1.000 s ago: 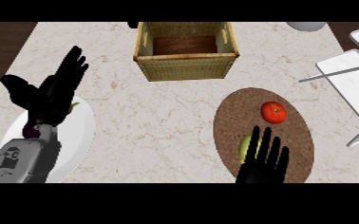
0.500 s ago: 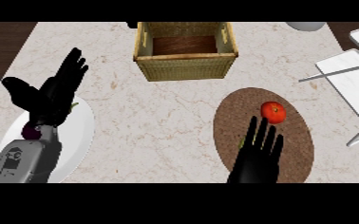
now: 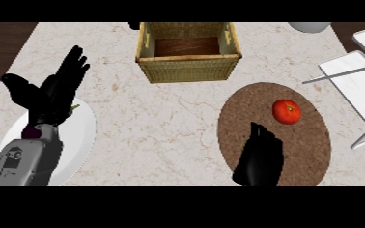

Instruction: Pick the lemon from the placemat and place it in the tiered shelf

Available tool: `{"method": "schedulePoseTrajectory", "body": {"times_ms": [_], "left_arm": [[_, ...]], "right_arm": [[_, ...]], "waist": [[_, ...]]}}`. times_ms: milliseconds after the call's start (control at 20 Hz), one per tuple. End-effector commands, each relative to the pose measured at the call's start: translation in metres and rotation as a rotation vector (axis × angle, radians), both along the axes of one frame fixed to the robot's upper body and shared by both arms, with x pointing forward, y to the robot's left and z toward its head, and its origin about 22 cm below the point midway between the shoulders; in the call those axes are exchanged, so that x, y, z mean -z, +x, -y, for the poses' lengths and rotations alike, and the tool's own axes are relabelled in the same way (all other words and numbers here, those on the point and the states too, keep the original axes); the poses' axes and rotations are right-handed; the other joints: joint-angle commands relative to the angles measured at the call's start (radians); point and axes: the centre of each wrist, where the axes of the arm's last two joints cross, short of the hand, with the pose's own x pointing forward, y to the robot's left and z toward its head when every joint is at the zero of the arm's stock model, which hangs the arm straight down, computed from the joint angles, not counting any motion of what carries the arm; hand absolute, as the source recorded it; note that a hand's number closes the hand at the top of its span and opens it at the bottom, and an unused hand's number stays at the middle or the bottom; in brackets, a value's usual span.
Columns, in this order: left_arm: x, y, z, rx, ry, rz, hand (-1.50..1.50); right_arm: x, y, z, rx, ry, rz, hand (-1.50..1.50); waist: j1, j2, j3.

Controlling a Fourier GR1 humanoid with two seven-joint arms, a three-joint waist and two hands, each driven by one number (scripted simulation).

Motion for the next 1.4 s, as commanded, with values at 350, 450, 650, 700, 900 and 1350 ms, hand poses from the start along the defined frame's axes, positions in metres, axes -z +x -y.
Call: {"method": "schedulePoseTrajectory", "body": {"times_ms": [350, 450, 650, 700, 900, 1350], "left_arm": [[-0.005, -0.007, 0.006, 0.006, -0.012, -0.020, 0.00], [-0.003, -0.005, -0.009, -0.012, -0.006, -0.003, 0.00], [-0.009, 0.000, -0.007, -0.010, -0.004, 0.013, 0.00], [0.008, -0.010, 0.009, 0.015, -0.017, 0.002, 0.00], [0.008, -0.006, 0.000, 0.013, -0.003, -0.005, 0.00], [0.000, -0.008, 0.007, -0.017, -0.022, -0.030, 0.00]], "right_arm": [[0.018, 0.022, 0.006, -0.016, -0.144, 0.065, 1.50], [0.034, 0.004, 0.019, -0.027, -0.157, 0.084, 1.50], [0.012, -0.013, 0.001, -0.258, 0.007, 0.042, 1.50], [0.017, -0.021, -0.017, -0.360, 0.071, -0.040, 1.50], [-0.002, -0.064, -0.050, -0.707, 0.253, -0.181, 1.50], [-0.120, -0.077, -0.003, -0.734, 0.549, 0.320, 1.50]], "waist": [[0.002, 0.006, 0.006], [-0.001, 0.006, 0.006], [-0.001, 0.006, 0.006], [0.013, 0.007, 0.007], [0.018, 0.010, 0.006], [-0.012, 0.000, 0.006]]}}
